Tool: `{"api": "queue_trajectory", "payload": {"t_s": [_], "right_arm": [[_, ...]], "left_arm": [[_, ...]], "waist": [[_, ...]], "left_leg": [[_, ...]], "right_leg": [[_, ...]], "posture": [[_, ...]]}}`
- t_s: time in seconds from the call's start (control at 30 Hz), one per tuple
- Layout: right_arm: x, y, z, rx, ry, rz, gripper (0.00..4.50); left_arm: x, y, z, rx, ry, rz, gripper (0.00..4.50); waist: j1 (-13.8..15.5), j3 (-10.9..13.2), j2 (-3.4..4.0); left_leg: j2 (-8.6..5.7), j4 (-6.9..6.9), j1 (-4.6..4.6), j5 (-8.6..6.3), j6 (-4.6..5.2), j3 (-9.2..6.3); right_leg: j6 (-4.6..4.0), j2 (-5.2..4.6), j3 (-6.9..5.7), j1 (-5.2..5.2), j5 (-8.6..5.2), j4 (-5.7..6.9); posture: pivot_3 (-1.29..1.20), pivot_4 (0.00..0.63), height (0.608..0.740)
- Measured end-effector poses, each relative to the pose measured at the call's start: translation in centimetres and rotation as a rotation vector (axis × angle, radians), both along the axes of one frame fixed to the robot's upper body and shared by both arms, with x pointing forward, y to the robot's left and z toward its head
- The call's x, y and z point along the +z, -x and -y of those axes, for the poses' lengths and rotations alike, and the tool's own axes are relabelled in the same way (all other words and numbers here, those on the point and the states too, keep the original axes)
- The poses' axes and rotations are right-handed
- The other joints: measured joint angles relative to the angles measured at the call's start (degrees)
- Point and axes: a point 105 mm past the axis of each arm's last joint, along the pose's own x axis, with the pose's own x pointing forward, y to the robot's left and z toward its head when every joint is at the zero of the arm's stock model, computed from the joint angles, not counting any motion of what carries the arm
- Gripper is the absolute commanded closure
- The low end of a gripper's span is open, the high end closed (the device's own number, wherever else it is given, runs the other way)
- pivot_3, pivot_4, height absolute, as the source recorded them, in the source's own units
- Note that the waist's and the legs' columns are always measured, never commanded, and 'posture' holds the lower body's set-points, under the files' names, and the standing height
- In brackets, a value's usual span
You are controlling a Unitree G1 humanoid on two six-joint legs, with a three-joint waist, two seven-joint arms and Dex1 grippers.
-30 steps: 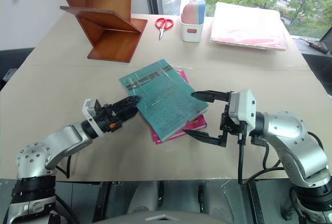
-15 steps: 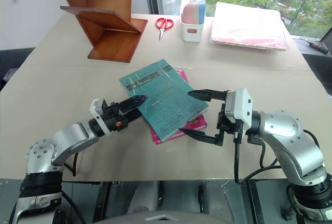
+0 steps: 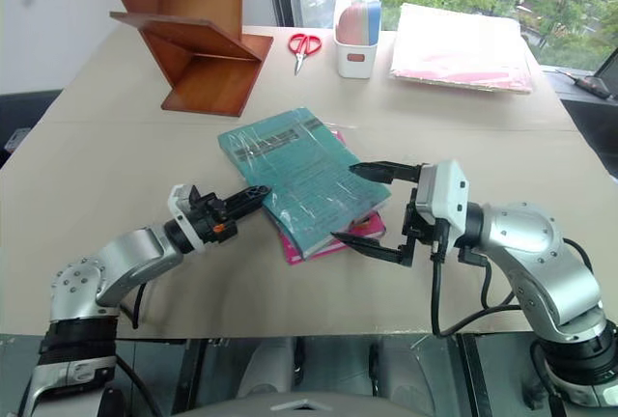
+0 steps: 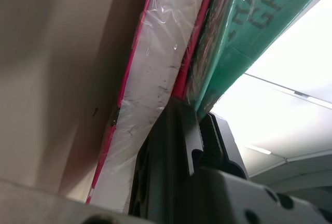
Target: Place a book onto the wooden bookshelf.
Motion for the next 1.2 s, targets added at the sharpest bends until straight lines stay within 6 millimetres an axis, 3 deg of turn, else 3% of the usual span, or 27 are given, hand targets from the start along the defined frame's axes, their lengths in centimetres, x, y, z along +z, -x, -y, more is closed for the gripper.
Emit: {"api": "queue_trajectory", "payload": {"t_s": [0.1, 0.23, 0.27, 0.53, 0.77, 0.9, 1.07, 1.2], "right_arm": [[0.0, 0.0, -0.1, 0.004, -0.005, 0.001, 0.00], [-0.2, -0.1, -0.4, 0.023, -0.015, -0.003, 0.00], [-0.2, -0.1, -0.4, 0.027, -0.016, -0.001, 0.00], [-0.3, -0.2, -0.6, 0.032, -0.012, 0.006, 0.00], [-0.2, -0.2, -0.6, 0.032, -0.013, 0.017, 0.00], [-0.2, -0.2, -0.6, 0.030, -0.011, 0.017, 0.00], [-0.3, -0.2, -0.6, 0.027, -0.010, 0.017, 0.00], [-0.4, -0.2, -0.5, 0.024, -0.007, 0.022, 0.00]], "left_arm": [[0.6, 0.3, -1.4, 0.028, -0.022, 0.011, 4.49], [0.9, 0.3, -1.8, 0.040, -0.036, 0.016, 4.49], [0.8, 0.3, -1.8, 0.041, -0.038, 0.017, 3.63], [-0.1, 0.2, -2.3, 0.065, -0.114, -0.004, 0.06], [-0.3, 0.1, -2.4, 0.066, -0.117, 0.002, 0.06], [-0.6, -0.3, -2.8, 0.077, -0.115, -0.001, 1.18], [-0.8, -0.7, -2.9, 0.086, -0.102, 0.004, 3.33], [-0.1, -0.6, -3.2, 0.089, -0.072, 0.039, 4.47]], "waist": [[0.07, 0.00, 0.00], [0.23, 0.00, 0.00], [0.23, 0.00, 0.00], [0.21, 0.00, 0.00], [0.21, 0.00, 0.00], [0.21, 0.00, 0.00], [0.20, 0.00, 0.00], [0.16, 0.00, 0.00]], "left_leg": [[0.00, -0.03, -0.01, 0.00, 0.00, 0.00], [-0.01, -0.03, -0.01, 0.00, 0.00, 0.01], [-0.01, -0.03, -0.02, 0.00, 0.00, 0.01], [-0.01, -0.07, -0.02, 0.00, 0.00, 0.01], [-0.01, -0.07, -0.01, 0.00, 0.00, 0.01], [-0.01, -0.06, -0.01, 0.00, 0.00, 0.01], [-0.01, -0.07, -0.01, 0.00, 0.00, 0.01], [-0.01, -0.06, -0.01, 0.00, 0.00, 0.01]], "right_leg": [[0.00, 0.00, -0.01, 0.00, 0.00, -0.06], [0.00, -0.02, -0.02, 0.01, 0.00, -0.08], [0.00, -0.02, -0.02, 0.01, 0.00, -0.08], [0.00, -0.02, -0.02, 0.00, 0.00, -0.11], [0.00, -0.02, -0.02, 0.00, 0.00, -0.10], [0.00, -0.02, -0.03, 0.00, 0.00, -0.10], [0.00, -0.02, -0.03, 0.00, 0.00, -0.10], [0.00, -0.02, -0.03, 0.00, 0.00, -0.09]], "posture": [[0.00, 0.150, 0.740], [0.00, 0.150, 0.740], [0.00, 0.150, 0.740], [0.00, 0.150, 0.740], [0.00, 0.150, 0.740], [0.00, 0.150, 0.740], [0.00, 0.150, 0.740], [0.00, 0.150, 0.740]]}}
